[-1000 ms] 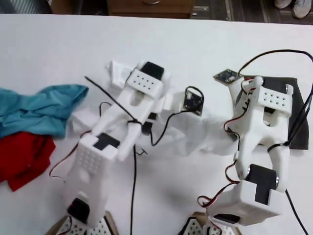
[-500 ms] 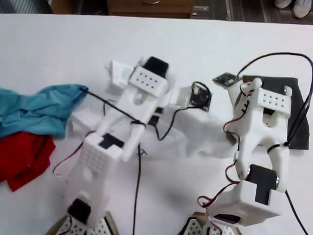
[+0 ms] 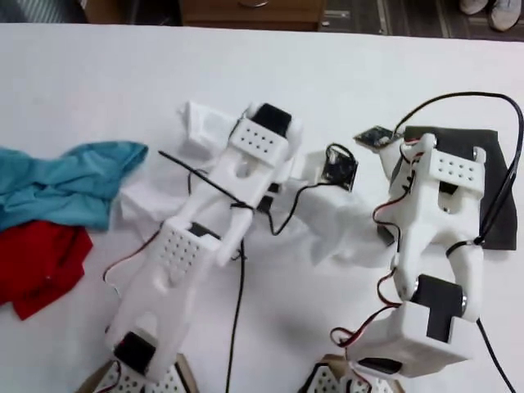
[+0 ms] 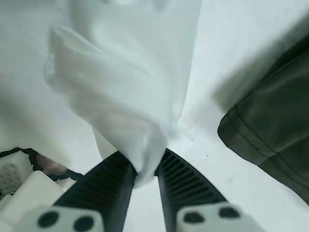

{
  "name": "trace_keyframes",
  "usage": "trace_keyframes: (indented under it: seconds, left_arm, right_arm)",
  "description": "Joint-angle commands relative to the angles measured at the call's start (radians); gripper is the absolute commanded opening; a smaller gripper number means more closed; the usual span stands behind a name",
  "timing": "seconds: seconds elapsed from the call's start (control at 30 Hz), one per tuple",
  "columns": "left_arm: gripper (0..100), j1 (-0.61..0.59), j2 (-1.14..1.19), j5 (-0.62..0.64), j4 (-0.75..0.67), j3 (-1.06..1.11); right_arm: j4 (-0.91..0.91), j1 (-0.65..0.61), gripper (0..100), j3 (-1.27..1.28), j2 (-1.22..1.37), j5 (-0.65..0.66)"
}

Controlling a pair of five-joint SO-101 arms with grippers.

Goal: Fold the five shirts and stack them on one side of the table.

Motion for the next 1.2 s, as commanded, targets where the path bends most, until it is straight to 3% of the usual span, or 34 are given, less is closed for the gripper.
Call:
trace_keyframes:
  seconds: [0.0,0.47,0.83,1.07,1.17]
  left_arm:
    - [22,-0.035,-0.008,-0.009,0.028,-0.041]
    - [21,-0.084,-0.101,-0.012,0.026,0.18]
    - [21,-0.166,-0.183,-0.008,0.028,0.194]
    - [21,-0.135,-0.172,-0.006,0.026,0.263]
    - [16,-0.124,-0.178,-0.006,0.025,0.268]
  right_arm:
    - [0.002,0.007,2.1,-0.006,-0.053,-0.003]
    - [0.001,0.005,2.1,-0.008,-0.053,0.0]
    - [0.001,0.005,2.1,-0.008,-0.053,-0.003]
    - [0.002,0.01,2.1,-0.003,-0.053,-0.003]
    - [0.002,0.01,2.1,-0.003,-0.053,-0.003]
